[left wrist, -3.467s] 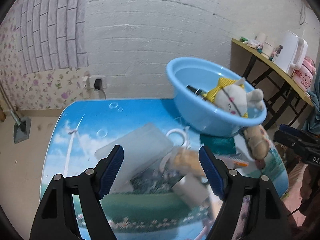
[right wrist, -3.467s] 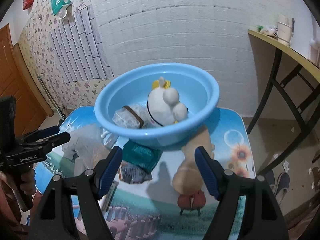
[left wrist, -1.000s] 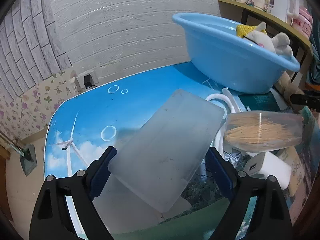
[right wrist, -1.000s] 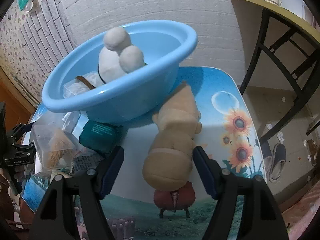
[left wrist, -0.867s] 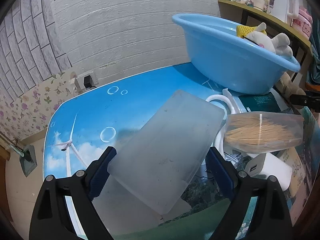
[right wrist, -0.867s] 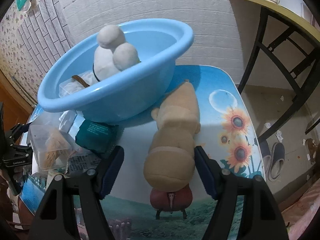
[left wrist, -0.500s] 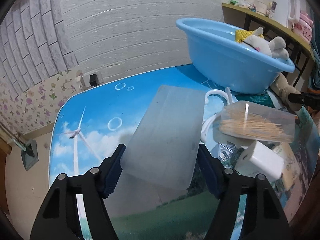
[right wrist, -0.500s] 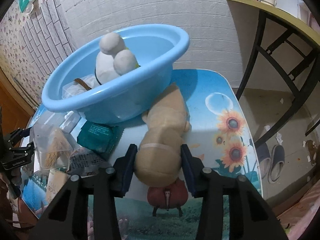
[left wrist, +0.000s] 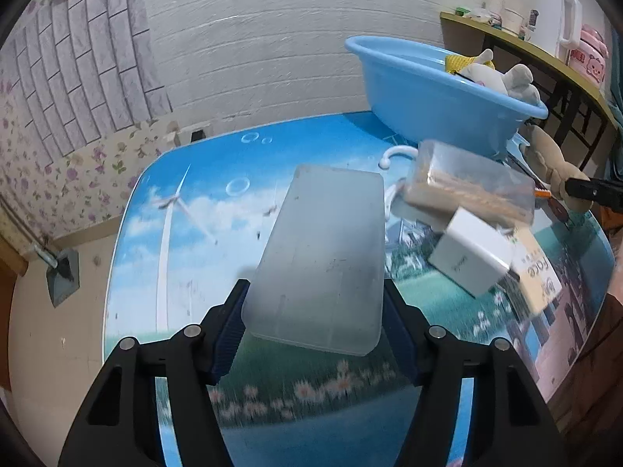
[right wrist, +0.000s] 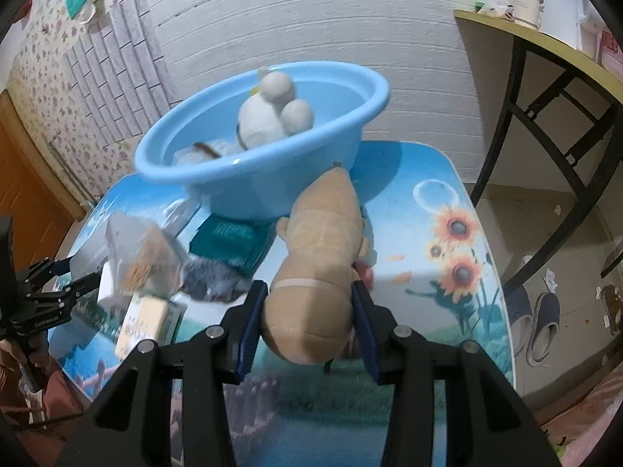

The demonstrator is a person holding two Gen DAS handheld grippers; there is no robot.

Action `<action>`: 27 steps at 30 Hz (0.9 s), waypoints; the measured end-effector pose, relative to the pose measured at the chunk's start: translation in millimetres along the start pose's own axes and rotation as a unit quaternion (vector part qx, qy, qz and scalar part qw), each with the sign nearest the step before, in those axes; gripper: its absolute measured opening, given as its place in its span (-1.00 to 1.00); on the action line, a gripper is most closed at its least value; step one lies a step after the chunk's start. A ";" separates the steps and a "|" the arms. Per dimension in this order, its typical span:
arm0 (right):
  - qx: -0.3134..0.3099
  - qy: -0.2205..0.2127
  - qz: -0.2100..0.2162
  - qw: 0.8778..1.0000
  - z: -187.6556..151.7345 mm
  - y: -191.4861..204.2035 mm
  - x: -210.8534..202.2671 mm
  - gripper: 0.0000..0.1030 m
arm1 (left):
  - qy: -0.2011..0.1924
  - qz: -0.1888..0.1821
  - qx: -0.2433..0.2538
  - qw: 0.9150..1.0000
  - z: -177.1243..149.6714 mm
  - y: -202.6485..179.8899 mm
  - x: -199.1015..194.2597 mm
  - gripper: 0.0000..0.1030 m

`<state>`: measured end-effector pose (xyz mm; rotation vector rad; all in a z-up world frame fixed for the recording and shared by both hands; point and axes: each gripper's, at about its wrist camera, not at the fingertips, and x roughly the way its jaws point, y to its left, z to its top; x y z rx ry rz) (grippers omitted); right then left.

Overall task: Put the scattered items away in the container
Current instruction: 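Grasp the frosted plastic lid with the left gripper while the right grasps the tan plush, then lift the frosted lid and tan plush and carry both toward the blue basin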

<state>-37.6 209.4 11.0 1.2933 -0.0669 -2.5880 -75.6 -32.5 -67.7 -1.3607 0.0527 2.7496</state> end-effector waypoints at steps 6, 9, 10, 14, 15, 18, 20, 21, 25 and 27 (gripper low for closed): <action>-0.018 0.004 0.004 1.000 -12.5 6.6 -4.4 -0.18 | 0.011 -0.006 -0.013 1.000 -14.8 -3.5 -11.8 0.25; -0.017 0.004 0.008 1.000 -12.6 4.5 -5.4 -0.18 | 0.016 -0.007 -0.016 1.000 -20.5 -6.0 -16.9 0.25; -0.017 0.004 0.010 1.000 -12.5 4.6 -5.9 -0.18 | 0.018 -0.008 -0.017 1.000 -21.9 -6.7 -18.2 0.25; -0.032 0.005 0.024 0.999 -13.9 7.8 -9.5 -0.17 | 0.029 -0.020 -0.013 0.999 -25.0 -10.5 -21.6 0.25; -0.037 0.006 0.025 0.999 -14.4 9.0 -9.7 -0.17 | 0.030 -0.020 -0.012 0.999 -25.6 -11.2 -22.0 0.25; -0.049 0.011 0.029 0.998 -16.8 12.0 -8.9 -0.17 | 0.033 -0.022 -0.008 0.999 -26.1 -12.8 -22.2 0.25; -0.055 0.015 0.032 0.998 -18.3 12.8 -7.0 -0.17 | 0.035 -0.022 -0.006 0.999 -25.2 -13.7 -20.9 0.25; -0.057 0.017 0.030 0.998 -19.2 13.2 -5.7 -0.17 | 0.036 -0.021 -0.006 0.999 -24.3 -13.6 -19.9 0.25; -0.055 0.022 0.030 0.998 -20.2 12.5 -1.3 -0.17 | 0.037 -0.021 -0.003 0.999 -19.4 -14.4 -17.7 0.26; -0.054 0.022 0.030 0.998 -20.1 12.3 -0.2 -0.17 | 0.037 -0.023 -0.002 0.999 -17.2 -14.8 -16.2 0.29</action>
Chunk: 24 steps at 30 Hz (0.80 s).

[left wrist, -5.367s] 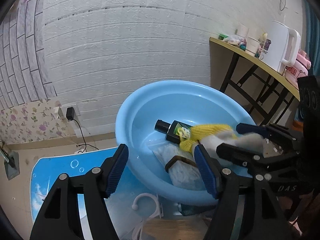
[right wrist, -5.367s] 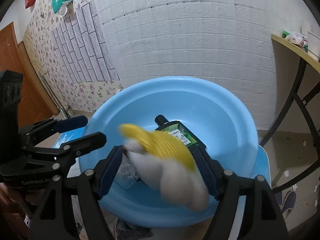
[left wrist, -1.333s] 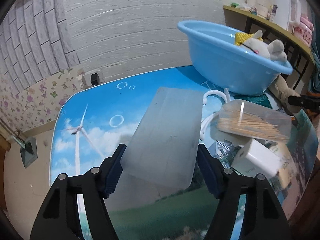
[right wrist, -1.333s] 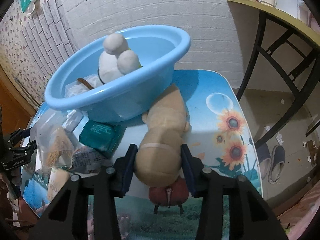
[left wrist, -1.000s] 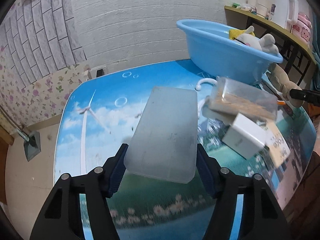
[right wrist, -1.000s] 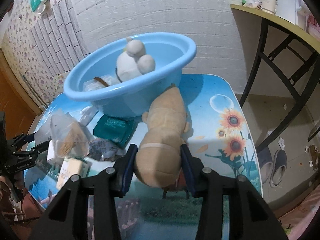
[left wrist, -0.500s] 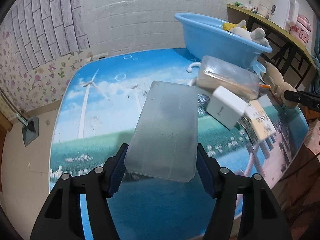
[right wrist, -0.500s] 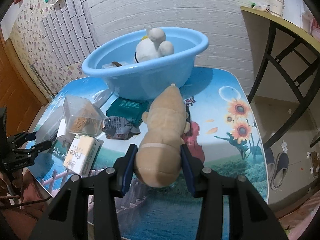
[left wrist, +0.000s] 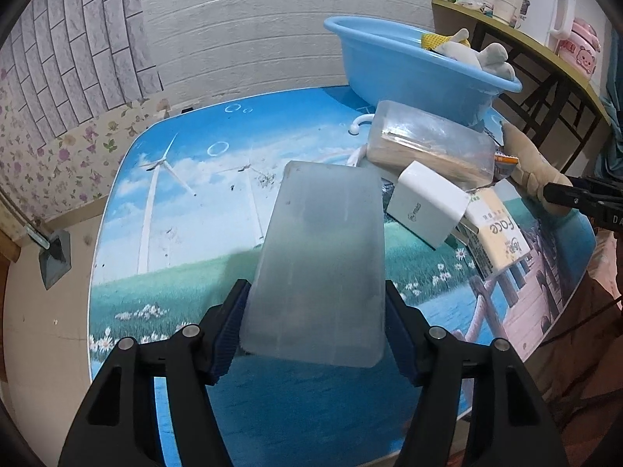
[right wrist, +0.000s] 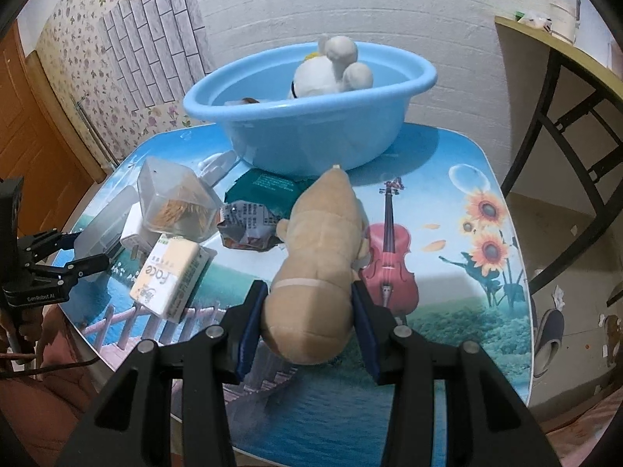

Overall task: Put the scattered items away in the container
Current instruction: 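Lift the frosted lid and tan plush and carry both toward the blue basin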

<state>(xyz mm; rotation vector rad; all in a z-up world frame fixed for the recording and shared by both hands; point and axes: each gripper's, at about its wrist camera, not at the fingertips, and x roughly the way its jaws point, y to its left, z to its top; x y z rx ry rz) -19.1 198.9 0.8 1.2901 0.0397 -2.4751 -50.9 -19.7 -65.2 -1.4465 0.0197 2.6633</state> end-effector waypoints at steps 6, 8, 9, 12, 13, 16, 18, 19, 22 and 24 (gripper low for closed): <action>0.011 0.003 -0.009 1.000 2.4 -3.3 5.6 -0.13 | -0.005 0.001 -0.002 1.000 5.6 -0.1 7.9 0.33; 0.013 0.006 -0.011 1.000 3.1 -3.6 8.3 -0.06 | -0.007 0.000 -0.002 1.000 7.9 0.0 9.9 0.33; 0.012 0.007 -0.012 1.000 3.5 -3.4 9.8 -0.05 | -0.009 -0.001 -0.003 1.000 9.0 0.5 10.5 0.33; 0.011 0.009 -0.018 1.000 4.3 -2.6 13.4 0.01 | -0.012 0.000 -0.009 1.000 13.1 2.1 13.5 0.33; 0.012 0.009 -0.019 1.000 4.7 -2.5 14.1 0.04 | -0.013 0.002 -0.010 1.000 14.3 1.9 14.8 0.34; 0.020 0.006 -0.025 0.999 6.3 -3.4 17.1 0.04 | -0.020 0.012 -0.025 0.999 17.4 2.3 18.4 0.44; 0.023 0.010 -0.025 0.999 6.9 -3.6 21.1 0.06 | -0.024 0.016 -0.029 0.999 18.5 1.9 19.9 0.47; 0.024 0.012 -0.026 0.999 7.0 -3.3 23.0 0.06 | -0.026 0.022 -0.028 0.999 19.1 0.7 21.0 0.47; 0.023 0.013 -0.027 0.999 7.2 -1.5 25.9 0.06 | -0.033 0.029 -0.033 0.999 19.5 0.8 22.7 0.47; 0.022 0.016 -0.028 0.999 7.1 -0.6 29.0 0.06 | -0.038 0.032 -0.042 0.998 19.3 2.4 22.8 0.43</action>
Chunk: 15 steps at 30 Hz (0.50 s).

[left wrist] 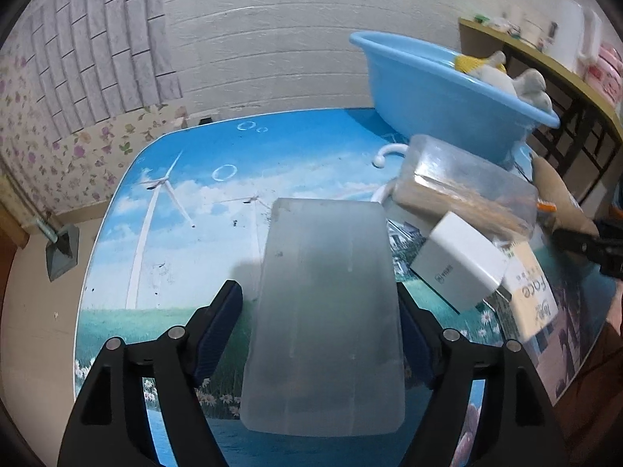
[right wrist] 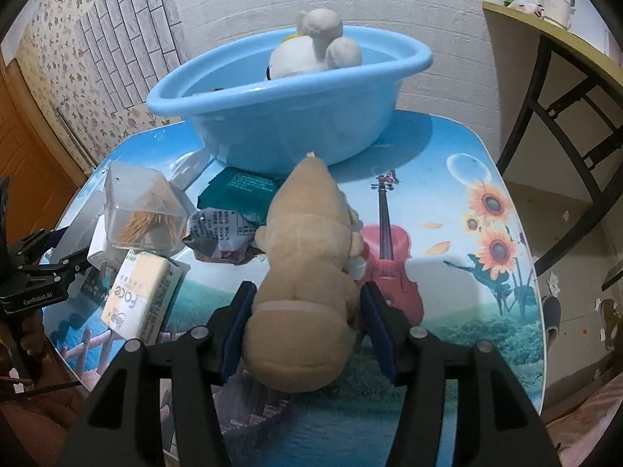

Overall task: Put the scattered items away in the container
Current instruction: 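Lift the frosted lid and tan plush and carry both toward the blue basin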

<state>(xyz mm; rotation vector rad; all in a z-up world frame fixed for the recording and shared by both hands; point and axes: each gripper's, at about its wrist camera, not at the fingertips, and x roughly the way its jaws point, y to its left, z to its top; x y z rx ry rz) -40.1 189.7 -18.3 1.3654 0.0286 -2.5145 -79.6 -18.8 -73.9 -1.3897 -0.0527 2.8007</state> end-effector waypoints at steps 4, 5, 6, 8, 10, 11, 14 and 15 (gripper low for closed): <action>0.004 -0.003 -0.001 1.000 0.0 0.5 1.2 0.05 | -0.007 -0.001 -0.003 1.000 0.1 1.4 -1.2 0.20; 0.003 -0.007 0.000 1.000 -0.1 0.6 0.0 -0.02 | -0.007 -0.001 -0.004 1.000 -0.4 1.8 -1.6 0.20; 0.002 -0.010 -0.002 1.000 0.4 1.1 -1.2 -0.03 | -0.007 0.000 -0.007 1.000 -0.7 2.1 -2.0 0.20; 0.003 -0.016 -0.001 1.000 0.9 0.1 -3.9 -0.06 | -0.007 0.001 -0.011 1.000 -1.4 3.3 -3.0 0.20; 0.005 -0.019 0.001 1.000 1.3 -1.5 -6.7 -0.07 | -0.004 0.001 -0.016 1.000 -1.3 5.0 -3.5 0.20; 0.005 -0.020 0.001 1.000 1.2 -1.5 -7.9 -0.07 | -0.003 0.000 -0.018 1.000 -1.3 5.8 -3.8 0.20; 0.006 -0.020 0.008 1.000 0.8 -2.6 -11.2 -0.08 | 0.000 0.000 -0.024 1.000 -0.7 7.0 -6.3 0.20; 0.005 -0.019 0.010 1.000 0.7 -2.2 -12.7 -0.08 | -0.001 0.001 -0.025 1.000 -0.5 7.5 -8.2 0.20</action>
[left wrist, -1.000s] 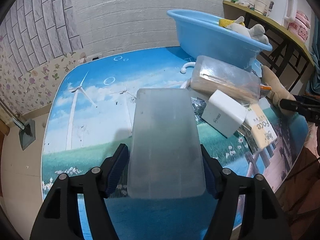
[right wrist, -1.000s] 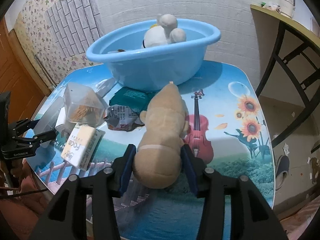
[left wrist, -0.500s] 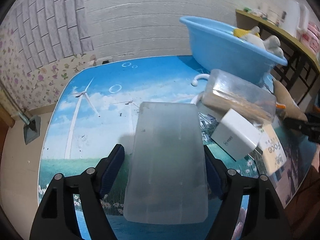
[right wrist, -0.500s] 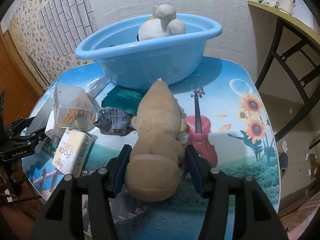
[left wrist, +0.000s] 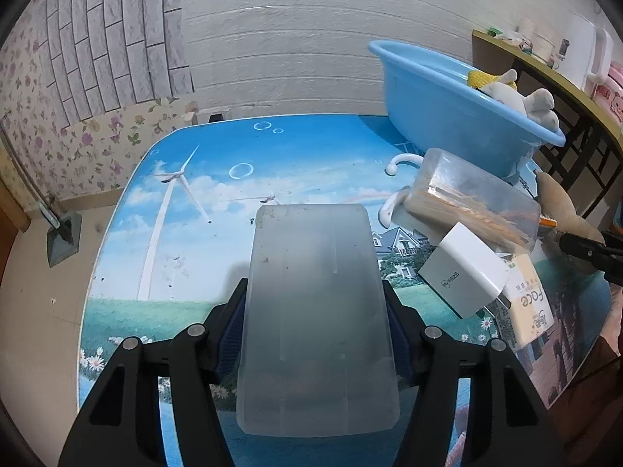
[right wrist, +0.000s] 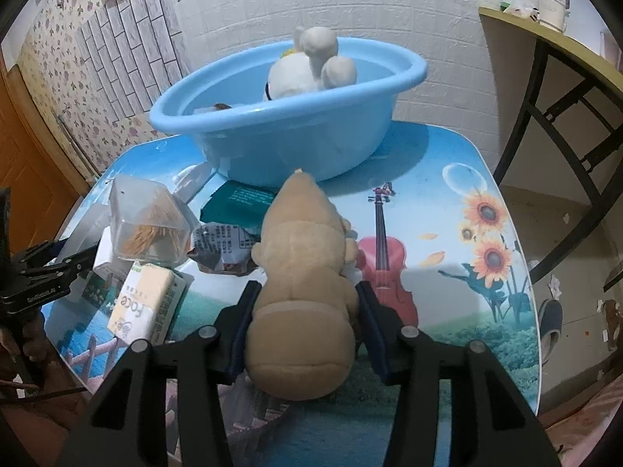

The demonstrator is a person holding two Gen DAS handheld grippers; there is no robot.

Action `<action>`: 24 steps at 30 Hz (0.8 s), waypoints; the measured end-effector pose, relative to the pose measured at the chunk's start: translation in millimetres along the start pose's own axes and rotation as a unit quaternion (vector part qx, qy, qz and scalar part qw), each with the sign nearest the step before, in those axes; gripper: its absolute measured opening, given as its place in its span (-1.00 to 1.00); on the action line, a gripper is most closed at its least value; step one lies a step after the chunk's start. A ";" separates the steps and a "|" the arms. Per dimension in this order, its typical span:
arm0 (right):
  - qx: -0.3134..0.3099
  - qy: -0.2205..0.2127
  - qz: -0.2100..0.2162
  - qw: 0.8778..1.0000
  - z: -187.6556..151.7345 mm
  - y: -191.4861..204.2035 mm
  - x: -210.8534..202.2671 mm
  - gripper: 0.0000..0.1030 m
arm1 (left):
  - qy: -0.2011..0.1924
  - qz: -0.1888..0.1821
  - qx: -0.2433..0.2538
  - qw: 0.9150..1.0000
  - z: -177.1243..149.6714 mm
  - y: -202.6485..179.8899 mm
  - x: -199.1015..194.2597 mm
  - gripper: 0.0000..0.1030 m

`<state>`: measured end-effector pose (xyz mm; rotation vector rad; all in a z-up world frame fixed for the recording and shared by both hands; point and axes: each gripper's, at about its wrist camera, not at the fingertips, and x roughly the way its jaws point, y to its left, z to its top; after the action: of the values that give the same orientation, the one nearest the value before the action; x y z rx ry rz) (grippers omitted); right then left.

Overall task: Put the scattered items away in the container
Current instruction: 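Lift the frosted lid and tan plush and carry both toward the blue basin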

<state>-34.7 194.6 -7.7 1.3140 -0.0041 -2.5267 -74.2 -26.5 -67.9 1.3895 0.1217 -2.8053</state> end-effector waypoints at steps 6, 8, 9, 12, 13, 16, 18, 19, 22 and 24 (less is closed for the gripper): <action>-0.026 -0.008 0.027 0.999 -0.7 12.6 -20.1 -0.09 | 0.000 -0.002 -0.008 1.000 2.8 1.7 -13.8 0.20; -0.042 -0.016 0.030 0.999 -0.8 19.4 -26.5 -0.09 | 0.000 -0.003 -0.011 1.000 3.7 0.8 -20.2 0.20; -0.050 -0.020 0.032 0.998 -0.8 23.6 -30.4 -0.09 | -0.001 -0.004 -0.013 1.000 4.1 0.1 -23.4 0.20; -0.062 -0.026 0.046 0.997 1.5 30.6 -38.5 -0.09 | -0.004 -0.008 -0.014 1.000 7.5 -2.5 -34.8 0.20; -0.066 -0.028 0.051 0.996 2.3 33.2 -41.9 -0.09 | -0.007 -0.009 -0.012 1.000 9.0 -4.0 -38.8 0.20; -0.070 -0.034 0.076 0.994 7.0 39.0 -51.3 -0.09 | -0.023 -0.013 -0.004 1.000 15.6 -8.8 -53.7 0.20; -0.077 -0.044 0.083 0.993 10.5 43.3 -58.9 -0.09 | -0.030 -0.018 -0.001 0.999 20.5 -10.2 -60.8 0.20; -0.080 -0.048 0.085 0.992 11.9 46.1 -61.5 -0.09 | -0.034 -0.021 0.000 0.999 23.1 -11.7 -64.3 0.20; -0.078 -0.059 0.093 0.991 17.5 47.2 -68.8 -0.09 | -0.046 -0.031 0.007 0.998 31.9 -18.2 -73.0 0.20; -0.071 -0.065 0.097 0.991 22.4 44.6 -72.5 -0.09 | -0.051 -0.035 0.013 0.998 37.1 -21.6 -74.8 0.20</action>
<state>-2.1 167.7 69.5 1.0413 0.0193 -2.3940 -59.2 -9.7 15.3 1.2670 0.1347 -2.9383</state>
